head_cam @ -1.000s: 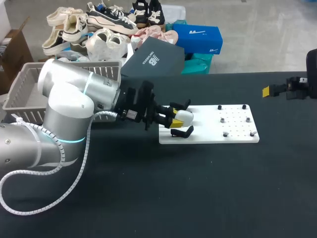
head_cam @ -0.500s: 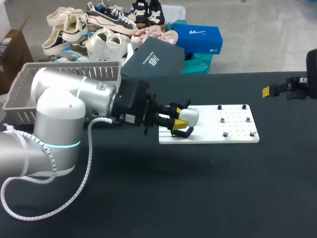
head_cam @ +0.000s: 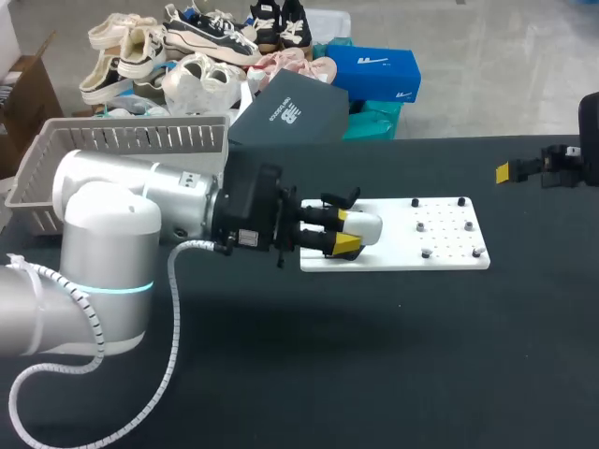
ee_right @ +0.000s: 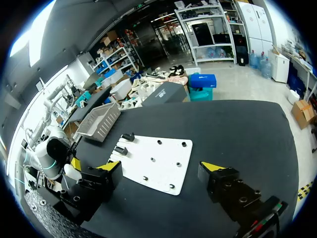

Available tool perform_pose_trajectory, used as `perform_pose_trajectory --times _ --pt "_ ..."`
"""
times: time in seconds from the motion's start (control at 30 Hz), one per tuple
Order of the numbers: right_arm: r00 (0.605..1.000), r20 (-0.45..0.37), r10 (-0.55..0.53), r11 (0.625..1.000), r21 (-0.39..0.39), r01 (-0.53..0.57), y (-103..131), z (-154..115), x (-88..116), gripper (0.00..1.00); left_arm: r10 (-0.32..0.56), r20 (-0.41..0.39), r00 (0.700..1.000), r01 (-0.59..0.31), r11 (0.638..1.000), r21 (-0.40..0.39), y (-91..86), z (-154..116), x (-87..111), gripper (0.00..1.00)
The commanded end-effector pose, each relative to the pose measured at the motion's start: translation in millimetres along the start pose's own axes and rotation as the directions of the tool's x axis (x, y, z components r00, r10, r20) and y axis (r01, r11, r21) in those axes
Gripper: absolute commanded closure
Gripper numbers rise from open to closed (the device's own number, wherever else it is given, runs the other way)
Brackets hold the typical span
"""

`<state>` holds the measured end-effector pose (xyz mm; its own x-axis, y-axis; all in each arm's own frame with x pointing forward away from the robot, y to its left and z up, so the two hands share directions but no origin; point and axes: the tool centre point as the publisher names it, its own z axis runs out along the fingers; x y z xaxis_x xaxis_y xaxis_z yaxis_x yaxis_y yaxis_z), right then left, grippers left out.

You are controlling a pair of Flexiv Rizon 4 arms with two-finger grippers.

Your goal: Pick up each earbud case from the left stands, insert the matching earbuds, close the lid, and place the case in the box.

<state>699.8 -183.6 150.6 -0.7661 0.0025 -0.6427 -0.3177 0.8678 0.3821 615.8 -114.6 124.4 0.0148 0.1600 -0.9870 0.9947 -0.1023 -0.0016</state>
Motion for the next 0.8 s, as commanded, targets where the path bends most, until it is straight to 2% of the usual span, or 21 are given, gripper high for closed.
perform_pose_trajectory --times 0.03,0.53,0.6,0.8 --pt "1.0 0.0 -0.001 1.0 -0.004 0.001 -1.2 -0.1 0.1 0.0 0.002 0.002 1.0 -0.002 0.999 -0.038 -3.6 -0.2 -0.2 1.0" --pt "1.0 0.0 -0.001 1.0 -0.004 0.001 -1.2 -0.1 0.1 0.0 0.002 0.002 1.0 -0.002 0.999 -0.038 -3.6 -0.2 -0.2 1.0" --pt "1.0 0.0 -0.001 1.0 -0.004 0.001 -1.2 -0.1 0.1 0.0 0.002 0.003 1.0 -0.002 0.999 -0.051 -8.6 -2.7 3.5 1.0" --pt "1.0 0.0 -0.001 1.0 -0.004 0.001 -1.2 -0.1 0.1 0.0 0.03 0.069 0.997 -0.027 0.999 -0.039 -9.5 16.2 1.3 1.0"
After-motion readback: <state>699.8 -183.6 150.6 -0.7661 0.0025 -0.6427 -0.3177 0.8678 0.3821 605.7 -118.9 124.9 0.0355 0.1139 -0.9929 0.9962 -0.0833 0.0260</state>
